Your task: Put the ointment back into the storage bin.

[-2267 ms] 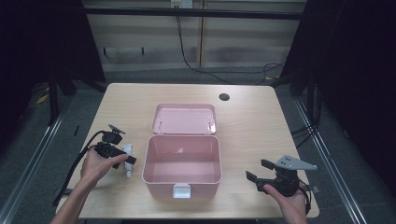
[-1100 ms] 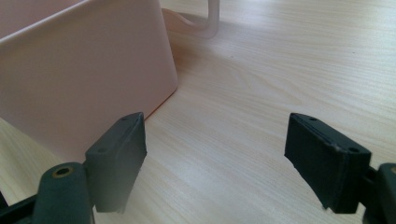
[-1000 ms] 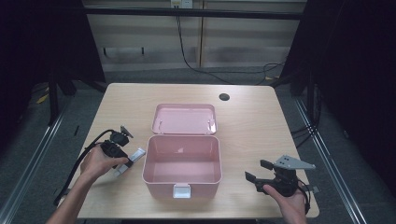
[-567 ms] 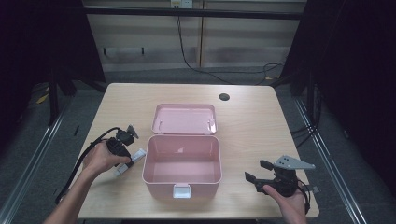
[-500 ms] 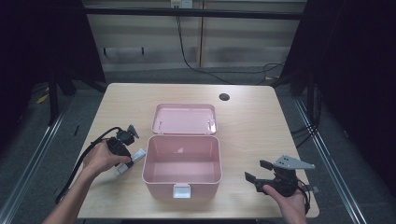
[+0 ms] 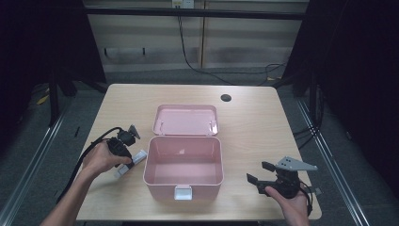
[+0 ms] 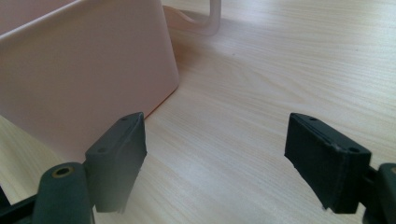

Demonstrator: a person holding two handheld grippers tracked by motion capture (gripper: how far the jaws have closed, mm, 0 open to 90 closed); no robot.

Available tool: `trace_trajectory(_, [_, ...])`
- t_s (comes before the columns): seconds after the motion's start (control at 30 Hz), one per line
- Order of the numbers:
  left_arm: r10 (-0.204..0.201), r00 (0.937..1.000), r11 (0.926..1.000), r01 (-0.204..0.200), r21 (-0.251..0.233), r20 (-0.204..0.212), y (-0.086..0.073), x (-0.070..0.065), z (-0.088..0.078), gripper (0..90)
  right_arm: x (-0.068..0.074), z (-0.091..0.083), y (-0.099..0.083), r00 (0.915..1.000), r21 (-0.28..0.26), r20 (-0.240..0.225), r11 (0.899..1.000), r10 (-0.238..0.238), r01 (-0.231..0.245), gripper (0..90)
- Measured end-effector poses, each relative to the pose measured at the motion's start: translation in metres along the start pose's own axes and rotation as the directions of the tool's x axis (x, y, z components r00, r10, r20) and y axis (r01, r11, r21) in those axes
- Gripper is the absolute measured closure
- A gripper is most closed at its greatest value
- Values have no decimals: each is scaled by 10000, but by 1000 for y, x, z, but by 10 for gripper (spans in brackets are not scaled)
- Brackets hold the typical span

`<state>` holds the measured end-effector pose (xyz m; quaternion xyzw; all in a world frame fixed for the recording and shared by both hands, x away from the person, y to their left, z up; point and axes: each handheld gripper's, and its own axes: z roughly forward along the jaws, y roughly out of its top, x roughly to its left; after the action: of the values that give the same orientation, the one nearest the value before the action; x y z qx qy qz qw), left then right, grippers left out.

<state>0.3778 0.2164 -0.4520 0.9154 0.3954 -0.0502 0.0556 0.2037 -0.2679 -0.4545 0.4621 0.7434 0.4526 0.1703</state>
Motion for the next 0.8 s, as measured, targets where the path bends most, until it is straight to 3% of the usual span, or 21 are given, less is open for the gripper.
trace_trajectory(0.03, [-52,9999,9995,55,-302,97,-3,2,-5,711,0,0,0,10000,-15,-2,10000,-4,4,204])
trace_trajectory(0.23, [146,9976,9977,-101,-671,671,-16,6,-21,712,0,0,0,10000,-1,3,10000,9,-9,201])
trace_trajectory(0.47, [220,9943,9941,-106,-1083,1045,-26,9,-33,712,0,1,0,10000,28,8,10000,-6,6,199])
trace_trajectory(0.5, [344,9912,9932,-196,-1152,1279,-28,10,-35,712,0,1,0,10000,34,1,10000,3,-3,197])
trace_trajectory(0.8, [559,9882,9895,-357,-1404,1427,-36,10,-50,712,0,1,0,10000,59,-62,10000,8,-7,191])
